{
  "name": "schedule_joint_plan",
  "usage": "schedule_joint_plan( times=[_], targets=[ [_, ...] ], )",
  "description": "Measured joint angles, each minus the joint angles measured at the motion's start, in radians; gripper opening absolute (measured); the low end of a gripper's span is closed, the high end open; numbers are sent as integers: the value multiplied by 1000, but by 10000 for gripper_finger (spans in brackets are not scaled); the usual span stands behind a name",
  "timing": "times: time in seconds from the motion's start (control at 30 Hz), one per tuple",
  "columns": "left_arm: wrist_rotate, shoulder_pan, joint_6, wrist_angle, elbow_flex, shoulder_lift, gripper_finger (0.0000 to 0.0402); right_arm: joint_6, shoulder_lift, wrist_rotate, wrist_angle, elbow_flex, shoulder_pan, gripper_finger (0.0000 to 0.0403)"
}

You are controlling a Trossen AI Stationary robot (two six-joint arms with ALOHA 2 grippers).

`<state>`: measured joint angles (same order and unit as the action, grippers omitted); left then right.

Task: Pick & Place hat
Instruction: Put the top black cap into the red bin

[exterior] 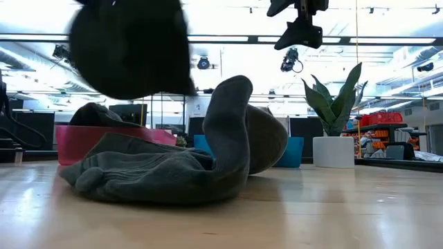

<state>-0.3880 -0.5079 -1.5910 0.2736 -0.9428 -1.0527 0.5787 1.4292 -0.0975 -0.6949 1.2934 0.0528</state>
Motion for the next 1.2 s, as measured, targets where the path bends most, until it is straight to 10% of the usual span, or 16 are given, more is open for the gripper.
schedule_joint_plan(
  times=[0.47, 1.2],
  targets=[
    [-75, 71, 134, -206, -1, 27, 8, -498, -69, -200, 492, 0, 25, 295],
    [-65, 151, 352, -489, -1, 27, 8, -674, -41, -68, 390, 1, 33, 250]
  ],
)
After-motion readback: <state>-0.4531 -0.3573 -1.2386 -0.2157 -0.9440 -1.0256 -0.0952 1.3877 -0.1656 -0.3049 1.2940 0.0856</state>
